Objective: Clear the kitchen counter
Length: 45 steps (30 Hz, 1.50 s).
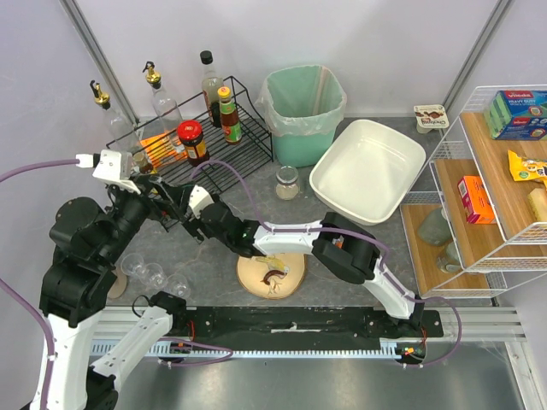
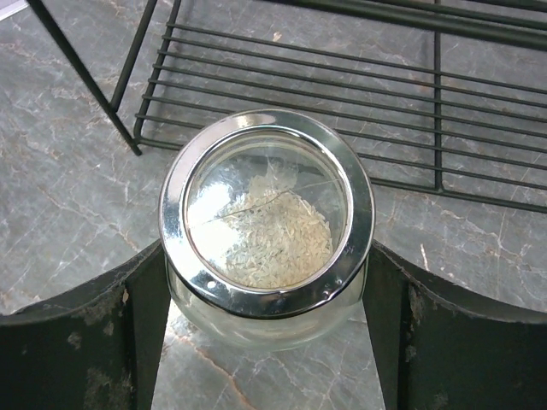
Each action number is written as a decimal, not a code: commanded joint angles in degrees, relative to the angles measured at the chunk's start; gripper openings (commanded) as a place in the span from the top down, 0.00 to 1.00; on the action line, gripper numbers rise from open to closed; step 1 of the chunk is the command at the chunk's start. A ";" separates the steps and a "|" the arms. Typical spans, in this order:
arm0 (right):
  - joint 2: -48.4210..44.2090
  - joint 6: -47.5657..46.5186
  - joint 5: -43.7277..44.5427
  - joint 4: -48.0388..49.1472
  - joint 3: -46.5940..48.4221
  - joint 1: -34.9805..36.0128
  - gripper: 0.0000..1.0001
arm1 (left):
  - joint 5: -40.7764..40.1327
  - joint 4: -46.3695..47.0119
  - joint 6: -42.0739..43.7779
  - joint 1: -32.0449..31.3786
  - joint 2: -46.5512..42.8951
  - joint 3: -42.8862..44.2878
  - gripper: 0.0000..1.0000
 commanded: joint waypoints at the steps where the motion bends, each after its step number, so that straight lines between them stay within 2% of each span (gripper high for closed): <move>1: -0.47 -1.06 1.44 6.84 4.46 -0.80 0.65 | -1.01 0.36 -1.10 0.09 -0.62 1.09 0.08; 27: 8.49 0.87 0.12 9.56 14.57 -2.99 0.63 | -0.40 1.24 -1.19 0.17 -0.63 -0.84 0.08; 34: 10.87 2.28 1.08 10.09 17.46 -2.99 0.53 | -0.40 1.42 -1.46 0.08 -0.36 -1.28 0.08; 41: 12.36 3.86 3.01 11.84 18.00 -2.91 0.36 | -0.66 1.42 -1.46 0.17 -0.45 -1.37 0.08; 45: 13.06 3.42 3.46 13.43 17.38 -2.91 0.29 | -0.66 1.42 -1.46 0.17 -0.36 -1.37 0.08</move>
